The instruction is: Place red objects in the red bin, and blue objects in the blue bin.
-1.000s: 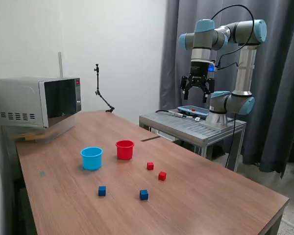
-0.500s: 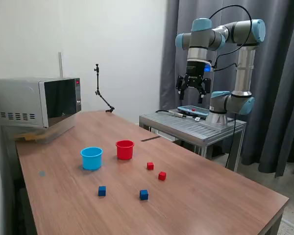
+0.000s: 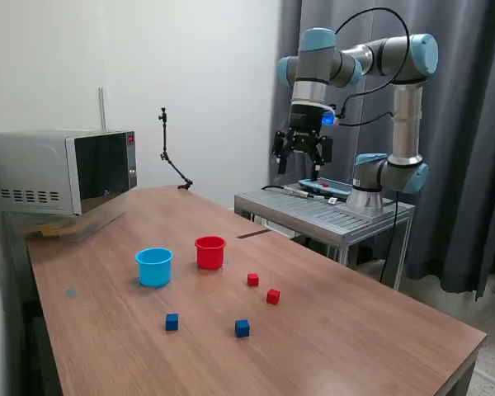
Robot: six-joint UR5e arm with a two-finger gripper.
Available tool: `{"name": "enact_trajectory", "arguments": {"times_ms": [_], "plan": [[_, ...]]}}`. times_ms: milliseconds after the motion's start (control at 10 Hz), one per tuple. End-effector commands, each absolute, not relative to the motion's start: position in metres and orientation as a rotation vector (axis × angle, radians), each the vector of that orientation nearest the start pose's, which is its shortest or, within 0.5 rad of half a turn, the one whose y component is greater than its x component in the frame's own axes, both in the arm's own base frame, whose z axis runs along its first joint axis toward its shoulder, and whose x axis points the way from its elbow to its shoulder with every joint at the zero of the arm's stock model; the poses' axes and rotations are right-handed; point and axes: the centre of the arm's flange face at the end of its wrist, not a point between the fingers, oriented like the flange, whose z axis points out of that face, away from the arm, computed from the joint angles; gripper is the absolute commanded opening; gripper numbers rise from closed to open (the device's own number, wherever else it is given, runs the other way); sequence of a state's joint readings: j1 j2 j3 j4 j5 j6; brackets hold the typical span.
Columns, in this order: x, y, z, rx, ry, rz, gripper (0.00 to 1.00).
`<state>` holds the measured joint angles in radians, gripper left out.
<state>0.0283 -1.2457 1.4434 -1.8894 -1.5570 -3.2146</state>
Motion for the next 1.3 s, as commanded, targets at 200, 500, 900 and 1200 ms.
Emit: {"name": "enact_trajectory", "arguments": {"times_ms": [200,500,900,1200], "plan": [[-0.681,-0.142,0.387,-2.471,2.118,0.165,1.00],[-0.712,-0.144,0.368,-2.519,2.074,0.149,1.00],[-0.760,-0.155,0.341,-2.686,2.037,0.088,1.00],[-0.782,-0.156,0.313,-2.700,2.049,0.081,1.00]]}}
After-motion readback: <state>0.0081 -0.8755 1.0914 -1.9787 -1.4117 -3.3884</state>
